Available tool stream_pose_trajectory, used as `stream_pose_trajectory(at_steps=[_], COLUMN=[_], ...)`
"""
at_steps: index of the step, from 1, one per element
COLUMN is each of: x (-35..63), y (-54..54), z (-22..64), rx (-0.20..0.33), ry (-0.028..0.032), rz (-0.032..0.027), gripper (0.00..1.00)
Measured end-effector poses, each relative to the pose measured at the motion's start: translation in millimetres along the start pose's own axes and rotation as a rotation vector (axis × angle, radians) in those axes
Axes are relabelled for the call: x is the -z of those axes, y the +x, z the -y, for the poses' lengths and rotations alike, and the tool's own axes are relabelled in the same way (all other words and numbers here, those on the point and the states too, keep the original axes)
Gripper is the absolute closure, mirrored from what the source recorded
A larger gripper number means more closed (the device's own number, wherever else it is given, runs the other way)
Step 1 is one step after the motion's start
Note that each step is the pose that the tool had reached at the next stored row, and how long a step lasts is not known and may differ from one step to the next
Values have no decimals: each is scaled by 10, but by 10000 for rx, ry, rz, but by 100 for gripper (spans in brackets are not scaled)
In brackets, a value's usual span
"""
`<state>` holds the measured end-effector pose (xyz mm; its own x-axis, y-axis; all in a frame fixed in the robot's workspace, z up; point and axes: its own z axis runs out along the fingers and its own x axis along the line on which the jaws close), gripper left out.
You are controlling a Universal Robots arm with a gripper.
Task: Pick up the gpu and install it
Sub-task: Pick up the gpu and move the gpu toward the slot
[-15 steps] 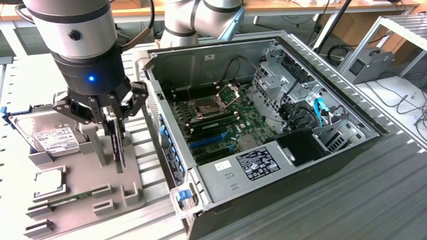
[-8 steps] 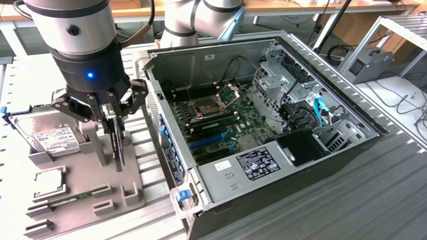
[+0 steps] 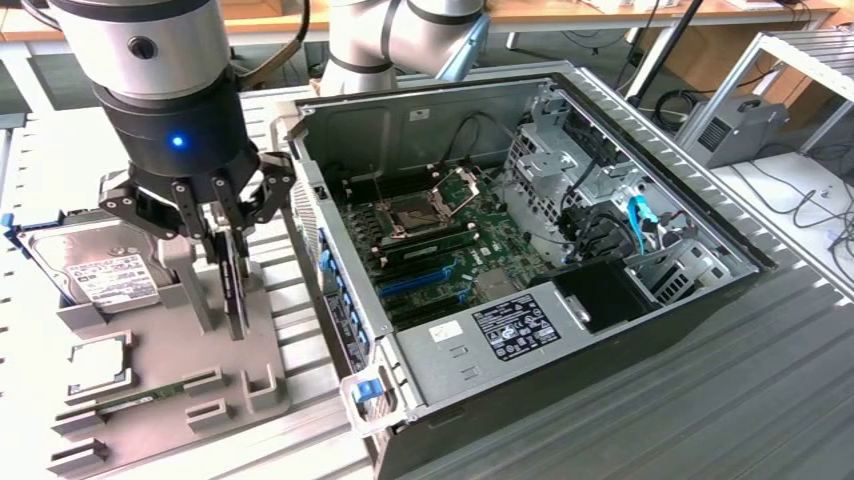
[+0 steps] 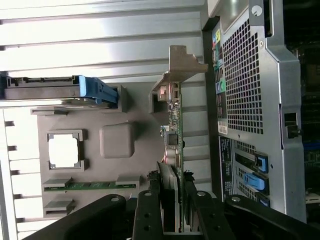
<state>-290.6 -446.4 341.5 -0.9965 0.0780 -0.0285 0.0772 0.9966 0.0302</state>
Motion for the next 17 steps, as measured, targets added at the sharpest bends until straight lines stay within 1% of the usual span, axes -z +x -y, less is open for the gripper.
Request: stream_pose_trajectory(at_steps=[17], x=[155], y=[-4], z=[-5], rx=[0], ry=[0], rz=[0], gripper=[71])
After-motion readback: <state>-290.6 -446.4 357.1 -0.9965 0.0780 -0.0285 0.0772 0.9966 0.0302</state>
